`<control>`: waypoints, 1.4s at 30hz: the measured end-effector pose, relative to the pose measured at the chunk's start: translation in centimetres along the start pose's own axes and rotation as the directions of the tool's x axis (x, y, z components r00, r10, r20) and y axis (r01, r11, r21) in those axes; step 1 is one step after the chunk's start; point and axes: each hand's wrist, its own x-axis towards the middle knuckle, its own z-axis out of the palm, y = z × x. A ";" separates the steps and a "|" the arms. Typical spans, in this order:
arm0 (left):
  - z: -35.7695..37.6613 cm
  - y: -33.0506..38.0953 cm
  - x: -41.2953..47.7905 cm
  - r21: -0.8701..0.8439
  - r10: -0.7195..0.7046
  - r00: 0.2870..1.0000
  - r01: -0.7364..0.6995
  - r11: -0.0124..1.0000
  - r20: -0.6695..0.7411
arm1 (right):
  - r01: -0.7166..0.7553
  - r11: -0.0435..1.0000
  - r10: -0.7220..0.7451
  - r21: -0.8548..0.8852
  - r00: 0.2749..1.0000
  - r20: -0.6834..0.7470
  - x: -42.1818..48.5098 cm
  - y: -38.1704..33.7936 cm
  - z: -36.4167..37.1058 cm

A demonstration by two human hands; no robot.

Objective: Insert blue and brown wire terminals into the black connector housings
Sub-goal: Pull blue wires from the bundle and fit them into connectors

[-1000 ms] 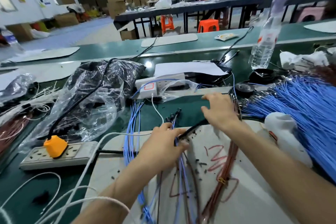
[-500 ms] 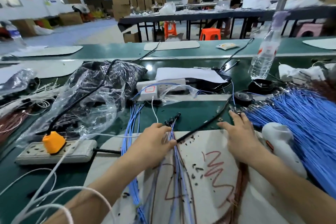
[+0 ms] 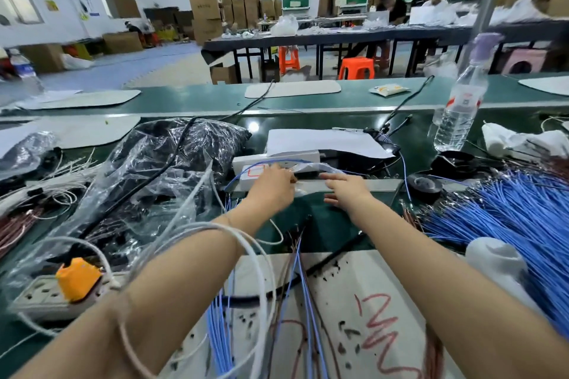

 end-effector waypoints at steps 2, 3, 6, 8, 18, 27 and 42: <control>0.5 -0.3 1.2 0.047 0.000 0.996 -0.004 0.999 0.087 | -0.053 0.995 0.056 0.081 0.998 -0.040 1.1 0.0 0.7; 0.7 -0.4 1.6 0.071 -0.001 0.995 -0.006 0.997 0.104 | -0.060 0.996 0.066 0.065 0.993 -0.096 1.5 0.2 1.0; 0.6 -0.7 2.4 0.107 -0.019 0.999 0.015 0.994 0.035 | 0.028 0.995 -0.060 -0.098 0.941 -0.332 1.6 0.9 1.4; 0.1 -0.8 2.5 0.144 -0.026 0.997 0.036 0.989 -0.068 | 0.113 0.976 -0.177 -0.188 0.912 -0.370 1.4 0.7 1.7; -1.7 -2.3 1.8 0.071 0.149 0.905 -0.132 0.989 -0.397 | 0.458 0.819 -0.558 -0.347 0.779 -0.287 -0.4 -0.8 2.9; -1.7 -1.6 0.0 0.053 0.206 0.884 -0.203 0.978 -0.419 | 0.454 0.845 -0.525 -0.282 0.805 -0.277 -2.7 0.9 1.6; -2.7 -3.0 -3.3 -0.054 0.244 0.957 -0.255 0.965 -0.159 | 0.319 0.833 -0.405 -0.453 0.909 -0.104 -4.7 2.6 0.0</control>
